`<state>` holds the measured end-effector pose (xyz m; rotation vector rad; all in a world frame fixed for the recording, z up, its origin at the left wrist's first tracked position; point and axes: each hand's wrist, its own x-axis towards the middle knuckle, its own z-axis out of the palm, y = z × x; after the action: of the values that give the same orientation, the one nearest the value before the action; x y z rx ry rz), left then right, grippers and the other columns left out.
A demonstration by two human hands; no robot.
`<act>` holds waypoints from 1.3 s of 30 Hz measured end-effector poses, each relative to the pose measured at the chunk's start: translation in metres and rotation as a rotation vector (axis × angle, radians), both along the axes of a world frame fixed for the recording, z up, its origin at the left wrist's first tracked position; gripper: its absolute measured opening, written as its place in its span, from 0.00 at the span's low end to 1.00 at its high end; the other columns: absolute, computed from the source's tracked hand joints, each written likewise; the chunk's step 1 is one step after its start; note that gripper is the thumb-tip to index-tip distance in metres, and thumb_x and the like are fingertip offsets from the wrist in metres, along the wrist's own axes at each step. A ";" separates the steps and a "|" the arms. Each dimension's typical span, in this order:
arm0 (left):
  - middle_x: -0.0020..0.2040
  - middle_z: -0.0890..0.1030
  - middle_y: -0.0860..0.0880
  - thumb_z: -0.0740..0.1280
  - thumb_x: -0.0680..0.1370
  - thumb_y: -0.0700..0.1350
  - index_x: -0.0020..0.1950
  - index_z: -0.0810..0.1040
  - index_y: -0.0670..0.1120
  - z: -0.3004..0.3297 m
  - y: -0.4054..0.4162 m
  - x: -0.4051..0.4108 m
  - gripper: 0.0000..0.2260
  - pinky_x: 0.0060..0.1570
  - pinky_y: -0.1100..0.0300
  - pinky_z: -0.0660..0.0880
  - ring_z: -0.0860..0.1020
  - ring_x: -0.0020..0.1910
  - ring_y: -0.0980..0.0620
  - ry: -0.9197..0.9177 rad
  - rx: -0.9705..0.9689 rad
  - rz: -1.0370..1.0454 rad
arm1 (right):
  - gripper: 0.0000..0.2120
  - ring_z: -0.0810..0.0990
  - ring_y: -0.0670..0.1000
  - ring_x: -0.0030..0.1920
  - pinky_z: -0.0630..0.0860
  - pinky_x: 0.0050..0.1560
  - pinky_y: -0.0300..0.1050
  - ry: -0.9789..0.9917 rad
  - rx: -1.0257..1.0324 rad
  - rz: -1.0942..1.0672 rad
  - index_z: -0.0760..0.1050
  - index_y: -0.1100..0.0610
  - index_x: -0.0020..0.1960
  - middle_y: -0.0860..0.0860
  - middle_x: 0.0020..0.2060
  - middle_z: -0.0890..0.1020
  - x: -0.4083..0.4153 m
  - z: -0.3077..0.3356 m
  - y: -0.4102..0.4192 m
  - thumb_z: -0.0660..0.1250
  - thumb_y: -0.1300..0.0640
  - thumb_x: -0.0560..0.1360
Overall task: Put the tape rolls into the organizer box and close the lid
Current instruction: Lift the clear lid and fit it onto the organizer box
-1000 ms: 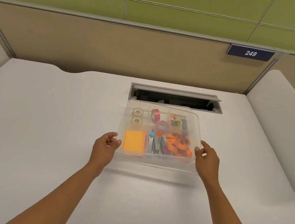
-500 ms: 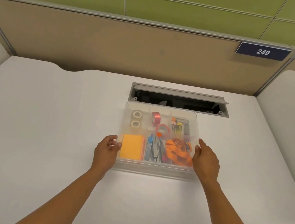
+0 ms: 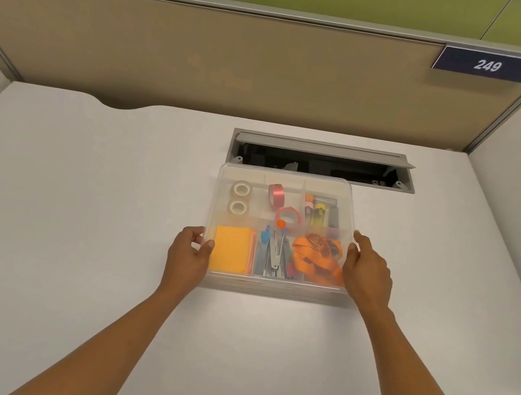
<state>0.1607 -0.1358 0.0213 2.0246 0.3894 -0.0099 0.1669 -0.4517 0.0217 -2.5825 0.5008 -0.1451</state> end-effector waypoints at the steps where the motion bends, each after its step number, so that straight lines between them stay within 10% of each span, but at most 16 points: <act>1: 0.55 0.76 0.48 0.66 0.78 0.45 0.64 0.71 0.46 0.002 0.001 0.002 0.15 0.44 0.61 0.71 0.77 0.46 0.50 0.004 0.015 -0.005 | 0.18 0.79 0.61 0.52 0.74 0.51 0.55 0.006 -0.009 0.002 0.68 0.51 0.68 0.56 0.55 0.82 0.002 0.001 -0.002 0.54 0.50 0.80; 9: 0.68 0.70 0.47 0.64 0.79 0.49 0.69 0.70 0.45 0.022 0.002 0.047 0.20 0.57 0.53 0.74 0.75 0.60 0.48 -0.123 0.218 -0.087 | 0.25 0.74 0.60 0.63 0.71 0.60 0.57 -0.048 -0.030 0.008 0.64 0.53 0.72 0.57 0.67 0.73 0.047 0.014 -0.005 0.54 0.41 0.79; 20: 0.80 0.51 0.48 0.50 0.82 0.55 0.78 0.51 0.45 0.012 -0.013 0.120 0.27 0.75 0.51 0.53 0.51 0.78 0.49 -0.021 0.585 -0.447 | 0.35 0.52 0.52 0.76 0.51 0.71 0.47 0.060 -0.117 0.341 0.52 0.53 0.77 0.51 0.77 0.55 0.116 -0.010 -0.007 0.46 0.33 0.77; 39: 0.80 0.48 0.51 0.52 0.81 0.55 0.78 0.45 0.49 -0.002 -0.011 0.119 0.28 0.74 0.52 0.54 0.52 0.78 0.50 -0.064 0.435 -0.431 | 0.30 0.59 0.52 0.75 0.55 0.72 0.51 -0.070 0.108 0.230 0.58 0.50 0.76 0.50 0.75 0.62 0.110 -0.014 -0.006 0.48 0.36 0.78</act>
<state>0.2800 -0.1472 0.0194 2.4970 -0.1048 -0.1361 0.2771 -0.4576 0.0081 -2.4968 0.1788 -0.1252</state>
